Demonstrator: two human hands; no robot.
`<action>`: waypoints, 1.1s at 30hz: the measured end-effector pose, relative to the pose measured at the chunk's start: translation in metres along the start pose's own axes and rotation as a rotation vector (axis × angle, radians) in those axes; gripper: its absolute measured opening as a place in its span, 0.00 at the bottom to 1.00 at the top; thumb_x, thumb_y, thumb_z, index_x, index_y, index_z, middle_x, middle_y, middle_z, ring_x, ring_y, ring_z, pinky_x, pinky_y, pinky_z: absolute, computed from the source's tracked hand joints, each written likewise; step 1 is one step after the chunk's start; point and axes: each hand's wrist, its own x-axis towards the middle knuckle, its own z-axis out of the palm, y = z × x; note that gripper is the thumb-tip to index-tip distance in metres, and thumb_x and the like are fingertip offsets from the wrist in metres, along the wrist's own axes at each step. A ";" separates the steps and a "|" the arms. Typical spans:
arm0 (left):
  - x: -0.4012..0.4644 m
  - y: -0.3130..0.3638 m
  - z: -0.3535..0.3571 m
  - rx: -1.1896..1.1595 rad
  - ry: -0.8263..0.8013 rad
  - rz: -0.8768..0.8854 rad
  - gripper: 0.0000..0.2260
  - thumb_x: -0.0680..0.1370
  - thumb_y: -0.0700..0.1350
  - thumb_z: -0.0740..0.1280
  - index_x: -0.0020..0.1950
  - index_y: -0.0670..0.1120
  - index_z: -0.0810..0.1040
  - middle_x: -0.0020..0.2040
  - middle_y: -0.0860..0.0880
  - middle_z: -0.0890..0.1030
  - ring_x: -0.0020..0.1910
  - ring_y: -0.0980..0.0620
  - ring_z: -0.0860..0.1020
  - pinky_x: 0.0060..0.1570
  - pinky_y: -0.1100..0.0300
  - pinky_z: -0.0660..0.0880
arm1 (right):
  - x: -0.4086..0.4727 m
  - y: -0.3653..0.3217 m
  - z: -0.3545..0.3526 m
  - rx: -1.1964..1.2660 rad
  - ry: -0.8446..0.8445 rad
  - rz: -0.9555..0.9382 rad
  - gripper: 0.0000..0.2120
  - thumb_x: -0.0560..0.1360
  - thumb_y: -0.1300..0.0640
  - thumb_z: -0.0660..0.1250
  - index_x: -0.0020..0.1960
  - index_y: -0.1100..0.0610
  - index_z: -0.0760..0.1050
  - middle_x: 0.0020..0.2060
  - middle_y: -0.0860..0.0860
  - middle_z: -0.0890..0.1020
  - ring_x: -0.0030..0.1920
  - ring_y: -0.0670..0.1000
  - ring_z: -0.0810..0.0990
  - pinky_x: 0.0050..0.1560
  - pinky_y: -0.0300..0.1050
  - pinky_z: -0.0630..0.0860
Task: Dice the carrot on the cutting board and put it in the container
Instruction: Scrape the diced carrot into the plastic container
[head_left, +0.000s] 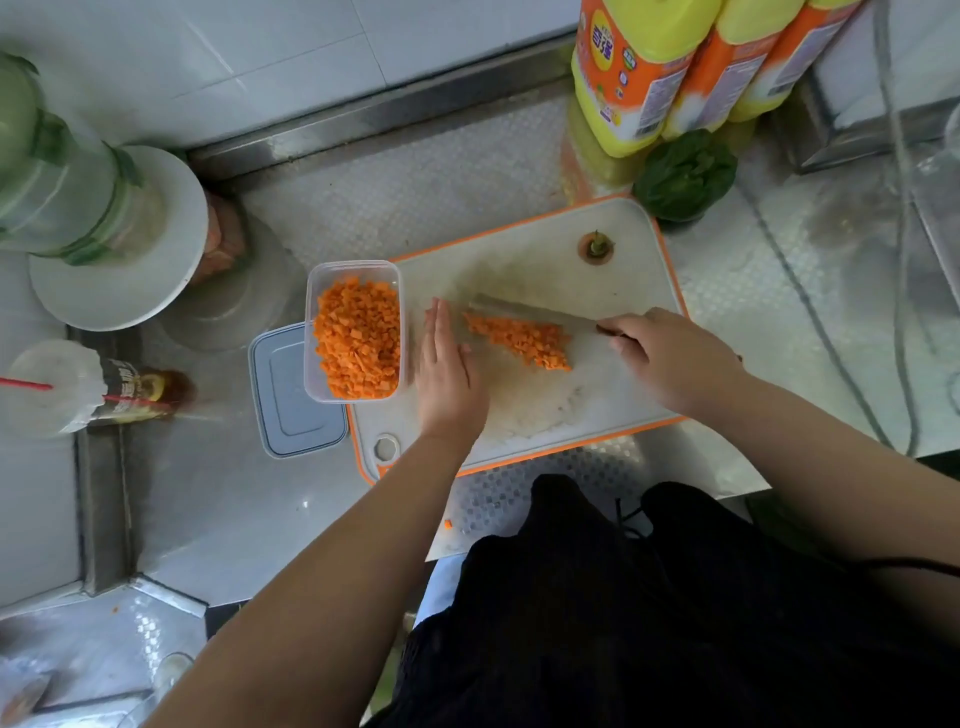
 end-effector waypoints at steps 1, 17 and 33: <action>0.007 -0.003 0.003 0.084 -0.019 0.045 0.25 0.82 0.46 0.50 0.78 0.39 0.56 0.79 0.44 0.58 0.78 0.50 0.54 0.68 0.75 0.36 | 0.000 0.001 -0.001 0.093 0.015 0.058 0.15 0.82 0.51 0.55 0.64 0.52 0.73 0.46 0.52 0.76 0.49 0.54 0.75 0.45 0.48 0.70; 0.010 0.027 0.051 0.097 -0.150 0.124 0.32 0.79 0.56 0.46 0.76 0.36 0.62 0.76 0.40 0.64 0.77 0.43 0.59 0.76 0.50 0.52 | -0.008 0.004 0.018 0.317 -0.174 0.359 0.20 0.82 0.47 0.51 0.39 0.58 0.70 0.27 0.54 0.80 0.26 0.53 0.79 0.38 0.47 0.75; 0.014 0.043 0.040 -0.151 0.034 0.007 0.22 0.81 0.46 0.56 0.72 0.37 0.68 0.73 0.40 0.67 0.74 0.42 0.64 0.73 0.47 0.61 | 0.000 -0.066 0.043 0.717 -0.303 0.211 0.15 0.83 0.54 0.51 0.39 0.56 0.66 0.29 0.55 0.75 0.28 0.52 0.74 0.36 0.47 0.74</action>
